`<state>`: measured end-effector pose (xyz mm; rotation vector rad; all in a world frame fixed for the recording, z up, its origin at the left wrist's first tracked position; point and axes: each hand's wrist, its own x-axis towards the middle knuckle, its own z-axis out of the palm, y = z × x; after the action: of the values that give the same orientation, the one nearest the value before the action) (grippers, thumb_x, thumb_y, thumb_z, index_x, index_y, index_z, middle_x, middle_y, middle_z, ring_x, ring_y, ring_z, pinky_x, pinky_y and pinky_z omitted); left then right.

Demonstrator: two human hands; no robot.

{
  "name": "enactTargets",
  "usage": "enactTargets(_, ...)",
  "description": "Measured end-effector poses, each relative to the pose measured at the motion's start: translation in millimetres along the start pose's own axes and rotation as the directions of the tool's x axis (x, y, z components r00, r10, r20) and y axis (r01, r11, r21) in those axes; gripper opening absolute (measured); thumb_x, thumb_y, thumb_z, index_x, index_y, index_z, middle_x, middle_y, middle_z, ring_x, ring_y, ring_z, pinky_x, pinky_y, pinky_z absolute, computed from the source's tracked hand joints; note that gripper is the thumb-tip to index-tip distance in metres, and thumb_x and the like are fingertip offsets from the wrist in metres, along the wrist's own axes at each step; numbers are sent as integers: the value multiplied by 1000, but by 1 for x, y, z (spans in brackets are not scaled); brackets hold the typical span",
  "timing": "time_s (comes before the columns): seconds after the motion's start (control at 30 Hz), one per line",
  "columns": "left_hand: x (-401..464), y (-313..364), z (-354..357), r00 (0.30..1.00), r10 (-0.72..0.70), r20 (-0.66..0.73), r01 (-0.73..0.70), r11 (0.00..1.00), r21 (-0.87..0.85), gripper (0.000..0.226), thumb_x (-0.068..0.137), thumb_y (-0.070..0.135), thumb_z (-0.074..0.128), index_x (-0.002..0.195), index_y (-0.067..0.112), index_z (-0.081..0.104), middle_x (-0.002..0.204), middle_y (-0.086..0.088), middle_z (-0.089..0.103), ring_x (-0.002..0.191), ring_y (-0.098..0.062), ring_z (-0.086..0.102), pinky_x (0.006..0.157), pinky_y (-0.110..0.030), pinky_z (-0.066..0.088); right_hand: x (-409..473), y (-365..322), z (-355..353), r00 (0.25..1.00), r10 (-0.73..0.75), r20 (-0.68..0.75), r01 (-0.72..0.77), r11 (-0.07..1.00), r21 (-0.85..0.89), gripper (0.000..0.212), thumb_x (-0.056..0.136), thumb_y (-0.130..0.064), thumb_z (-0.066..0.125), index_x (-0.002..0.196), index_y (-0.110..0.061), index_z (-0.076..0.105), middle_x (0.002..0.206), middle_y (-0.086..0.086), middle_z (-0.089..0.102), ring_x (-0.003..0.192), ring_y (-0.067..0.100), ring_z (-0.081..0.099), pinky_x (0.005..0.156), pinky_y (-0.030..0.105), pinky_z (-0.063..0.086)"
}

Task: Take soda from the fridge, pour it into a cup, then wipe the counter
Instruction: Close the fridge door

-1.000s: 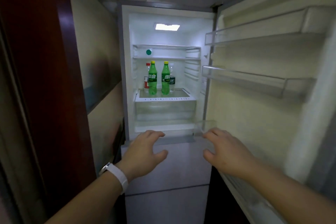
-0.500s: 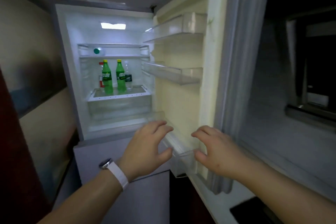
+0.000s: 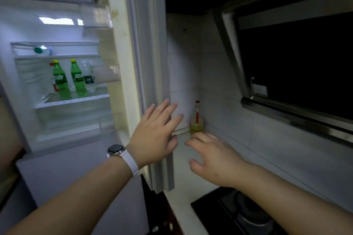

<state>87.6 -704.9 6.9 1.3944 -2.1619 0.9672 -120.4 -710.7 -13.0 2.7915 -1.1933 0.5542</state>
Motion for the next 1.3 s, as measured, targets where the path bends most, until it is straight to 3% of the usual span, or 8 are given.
enactTargets(0.2, 2, 8, 22, 986, -112, 125, 80, 968, 236, 64, 78, 52, 55, 133, 18, 57, 156, -14, 33, 147, -32, 21, 111, -63, 17, -13, 25, -1, 1000, -15, -6, 15, 999, 50, 51, 91, -46, 47, 138, -26, 44, 136, -7, 43, 123, 16, 38, 101, 34, 35)
enactTargets(0.33, -3, 4, 25, 989, -113, 100, 79, 952, 296, 53, 78, 52, 62, 114, 13, 68, 157, -13, 30, 148, -30, 20, 111, -64, 15, -16, 30, 4, 1000, -30, -4, 30, 997, 78, 52, 91, -45, 48, 139, -25, 43, 137, -7, 42, 124, 16, 38, 103, 34, 34)
enactTargets(0.57, -29, -9, 19, 989, -150, -3, 145, 948, 284, 37, 72, 38, 69, 99, 13, 67, 153, -14, 38, 146, -33, 23, 111, -60, 24, 0, 19, 16, 996, -85, 7, 83, 989, 124, 51, 93, -45, 47, 140, -26, 42, 138, -9, 41, 127, 14, 35, 105, 32, 32)
enactTargets(0.87, -89, -48, -6, 980, -191, -58, 200, 924, 325, 35, 77, 34, 59, 104, 13, 66, 157, -12, 28, 147, -32, 20, 112, -56, 26, 46, -38, 55, 964, -255, 76, 239, 956, 172, 51, 93, -48, 45, 141, -30, 40, 139, -12, 39, 128, 12, 35, 107, 31, 32)
enactTargets(1.13, -154, -105, -31, 959, -281, -25, 268, 878, 396, 41, 73, 31, 64, 110, 12, 66, 156, -16, 30, 146, -36, 20, 112, -57, 28, 98, -111, 84, 930, -360, 77, 337, 916, 218, 53, 93, -48, 46, 143, -31, 37, 140, -15, 36, 127, 8, 34, 106, 25, 30)
enactTargets(1.3, -188, -148, -36, 951, -310, 4, 273, 844, 462, 44, 72, 27, 64, 113, 10, 64, 155, -19, 32, 144, -45, 19, 115, -54, 18, 134, -159, 99, 913, -400, 78, 378, 903, 203, 54, 92, -49, 46, 143, -33, 37, 139, -15, 37, 129, 9, 35, 106, 24, 30)
